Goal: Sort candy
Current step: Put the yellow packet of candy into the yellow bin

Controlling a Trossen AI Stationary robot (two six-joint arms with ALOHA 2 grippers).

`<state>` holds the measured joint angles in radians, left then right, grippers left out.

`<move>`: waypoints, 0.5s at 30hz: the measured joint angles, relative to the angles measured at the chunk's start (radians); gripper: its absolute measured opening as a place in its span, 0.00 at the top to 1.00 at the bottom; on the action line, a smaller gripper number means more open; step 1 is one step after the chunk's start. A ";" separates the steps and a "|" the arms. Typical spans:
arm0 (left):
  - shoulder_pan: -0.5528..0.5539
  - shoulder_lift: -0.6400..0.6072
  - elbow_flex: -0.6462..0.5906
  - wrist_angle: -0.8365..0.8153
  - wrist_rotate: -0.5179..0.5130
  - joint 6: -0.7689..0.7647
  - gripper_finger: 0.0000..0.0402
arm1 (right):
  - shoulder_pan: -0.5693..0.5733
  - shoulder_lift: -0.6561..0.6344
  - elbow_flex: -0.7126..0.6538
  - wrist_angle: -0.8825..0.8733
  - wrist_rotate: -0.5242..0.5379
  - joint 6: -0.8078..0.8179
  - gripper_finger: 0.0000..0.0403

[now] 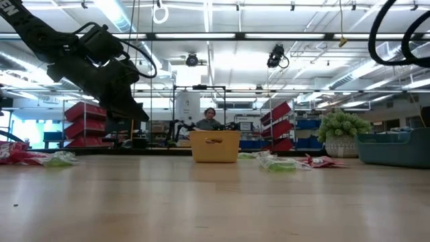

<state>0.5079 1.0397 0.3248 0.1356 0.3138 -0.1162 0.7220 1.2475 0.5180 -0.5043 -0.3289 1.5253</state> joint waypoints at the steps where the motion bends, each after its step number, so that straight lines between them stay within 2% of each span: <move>1: 0.000 0.000 0.000 0.000 0.000 0.000 1.00 | 0.001 0.009 -0.007 0.019 -0.006 0.010 0.49; 5: -0.001 0.000 0.000 -0.004 0.000 0.000 1.00 | 0.015 0.048 -0.020 0.072 -0.014 0.017 0.48; 9: -0.001 0.000 0.000 -0.004 0.000 0.000 1.00 | 0.024 0.082 -0.018 0.105 -0.025 0.005 0.52; 12: -0.001 0.000 0.000 -0.002 0.000 0.000 1.00 | 0.024 0.098 -0.018 0.107 -0.033 -0.014 0.61; 15: -0.001 0.000 0.000 0.000 0.000 -0.001 1.00 | 0.024 0.106 -0.018 0.102 -0.036 -0.033 0.76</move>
<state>0.5072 1.0397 0.3248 0.1357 0.3141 -0.1169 0.7462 1.3532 0.4995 -0.4019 -0.3651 1.4920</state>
